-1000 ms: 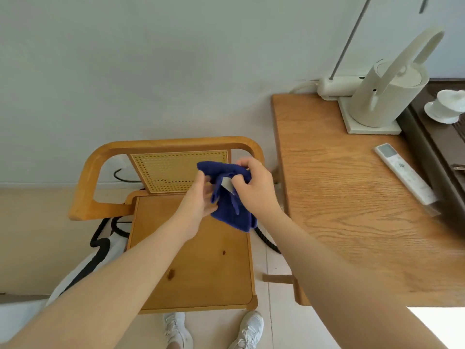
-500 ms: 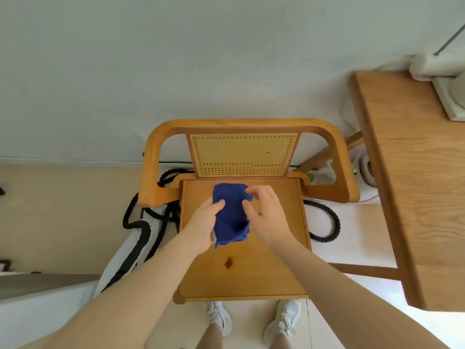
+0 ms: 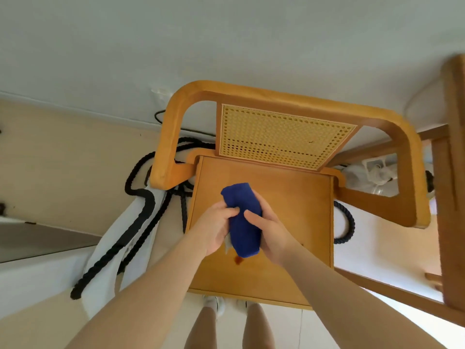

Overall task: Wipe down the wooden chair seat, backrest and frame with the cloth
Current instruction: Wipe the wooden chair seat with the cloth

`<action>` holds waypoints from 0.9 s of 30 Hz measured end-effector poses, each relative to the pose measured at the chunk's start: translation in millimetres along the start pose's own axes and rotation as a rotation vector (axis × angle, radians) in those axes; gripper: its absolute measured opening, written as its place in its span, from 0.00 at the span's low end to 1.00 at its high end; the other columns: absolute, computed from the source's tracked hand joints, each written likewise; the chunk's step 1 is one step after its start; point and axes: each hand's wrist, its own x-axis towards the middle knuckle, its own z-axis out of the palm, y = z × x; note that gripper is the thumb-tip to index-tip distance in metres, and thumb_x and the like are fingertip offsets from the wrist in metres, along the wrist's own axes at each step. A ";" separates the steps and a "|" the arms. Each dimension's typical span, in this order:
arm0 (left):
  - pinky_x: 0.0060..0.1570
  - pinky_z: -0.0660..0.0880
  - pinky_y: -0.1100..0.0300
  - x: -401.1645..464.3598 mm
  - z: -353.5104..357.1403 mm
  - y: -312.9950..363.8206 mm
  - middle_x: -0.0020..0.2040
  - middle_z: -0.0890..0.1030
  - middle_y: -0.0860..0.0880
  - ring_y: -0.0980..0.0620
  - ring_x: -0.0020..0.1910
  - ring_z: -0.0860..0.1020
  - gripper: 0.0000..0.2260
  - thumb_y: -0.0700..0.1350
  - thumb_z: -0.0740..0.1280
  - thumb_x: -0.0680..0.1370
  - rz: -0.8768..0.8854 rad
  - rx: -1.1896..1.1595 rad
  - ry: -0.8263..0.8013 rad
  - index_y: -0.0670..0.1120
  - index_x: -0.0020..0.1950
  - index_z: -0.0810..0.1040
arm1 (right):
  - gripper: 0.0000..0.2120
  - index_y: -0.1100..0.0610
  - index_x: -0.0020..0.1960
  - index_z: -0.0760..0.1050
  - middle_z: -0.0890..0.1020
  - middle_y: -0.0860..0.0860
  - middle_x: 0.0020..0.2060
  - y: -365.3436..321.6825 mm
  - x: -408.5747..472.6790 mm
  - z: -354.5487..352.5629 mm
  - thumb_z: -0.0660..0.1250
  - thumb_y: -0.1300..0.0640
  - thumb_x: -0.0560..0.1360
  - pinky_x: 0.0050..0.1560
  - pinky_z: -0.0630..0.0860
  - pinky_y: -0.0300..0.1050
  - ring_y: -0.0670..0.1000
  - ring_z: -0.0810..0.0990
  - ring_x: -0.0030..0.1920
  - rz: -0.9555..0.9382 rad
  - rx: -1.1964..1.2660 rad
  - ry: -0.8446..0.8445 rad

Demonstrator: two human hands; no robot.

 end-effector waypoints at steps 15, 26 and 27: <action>0.66 0.63 0.54 121.3 -132.6 -36.1 0.76 0.52 0.45 0.47 0.72 0.60 0.41 0.48 0.68 0.75 0.015 1.203 0.492 0.46 0.76 0.43 | 0.30 0.56 0.73 0.60 0.69 0.59 0.67 28.1 200.5 -21.8 0.59 0.73 0.73 0.59 0.66 0.59 0.63 0.66 0.62 -0.482 -1.515 0.367; 0.70 0.56 0.55 139.1 -143.5 -52.4 0.77 0.46 0.43 0.47 0.74 0.56 0.53 0.62 0.68 0.68 0.004 1.726 0.380 0.38 0.74 0.36 | 0.23 0.48 0.73 0.60 0.59 0.49 0.74 79.0 239.6 -16.2 0.59 0.53 0.79 0.66 0.58 0.59 0.59 0.59 0.71 -0.497 -1.789 0.010; 0.69 0.57 0.56 139.1 -143.6 -52.9 0.77 0.46 0.43 0.48 0.74 0.56 0.52 0.62 0.68 0.69 0.005 1.743 0.385 0.39 0.74 0.36 | 0.23 0.48 0.71 0.63 0.63 0.50 0.73 84.9 233.8 -18.7 0.62 0.54 0.77 0.64 0.61 0.60 0.61 0.63 0.69 -0.545 -1.806 -0.037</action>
